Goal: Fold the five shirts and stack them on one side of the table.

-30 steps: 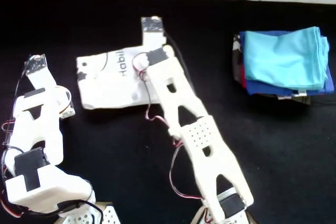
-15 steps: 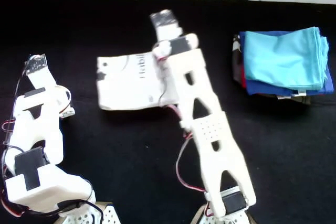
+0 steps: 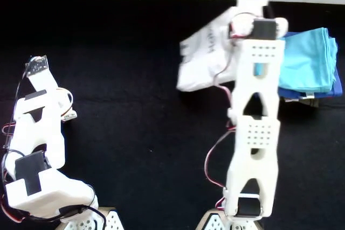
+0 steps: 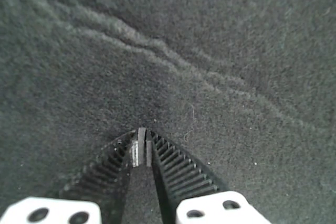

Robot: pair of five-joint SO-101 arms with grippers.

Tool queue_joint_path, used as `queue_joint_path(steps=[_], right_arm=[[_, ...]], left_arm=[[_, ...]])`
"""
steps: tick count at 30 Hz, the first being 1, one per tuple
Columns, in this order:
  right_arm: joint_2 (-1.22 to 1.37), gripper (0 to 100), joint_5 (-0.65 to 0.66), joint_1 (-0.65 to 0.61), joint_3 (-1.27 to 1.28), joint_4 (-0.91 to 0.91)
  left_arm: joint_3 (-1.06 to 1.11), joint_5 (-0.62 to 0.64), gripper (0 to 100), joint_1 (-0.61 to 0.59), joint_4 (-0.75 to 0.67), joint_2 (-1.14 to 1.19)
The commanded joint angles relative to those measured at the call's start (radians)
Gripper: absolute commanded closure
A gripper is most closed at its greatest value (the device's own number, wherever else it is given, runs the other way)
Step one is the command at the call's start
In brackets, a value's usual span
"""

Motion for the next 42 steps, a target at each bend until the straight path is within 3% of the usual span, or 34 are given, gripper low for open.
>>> queue_joint_path(steps=[1,10,19,28,35,42], right_arm=[[-0.104,99.3,0.015,0.081,0.133,0.004],[-0.030,99.3,0.176,0.176,0.331,-0.108],[-0.013,99.3,0.193,0.157,0.291,-0.064],[-0.245,99.3,0.193,0.124,0.166,0.010],[-0.395,99.3,0.255,0.220,0.237,0.008],[-0.285,99.3,0.358,0.332,0.450,-0.094]], left_arm=[[-0.033,0.006,96,0.018,-0.017,0.002],[-0.033,0.006,96,0.018,-0.017,0.002],[-0.031,0.006,96,0.018,-0.017,0.002],[-0.031,0.006,96,0.018,-0.017,0.002],[-0.031,0.006,96,0.018,-0.017,0.002],[-0.031,0.006,96,0.018,-0.017,0.002]])
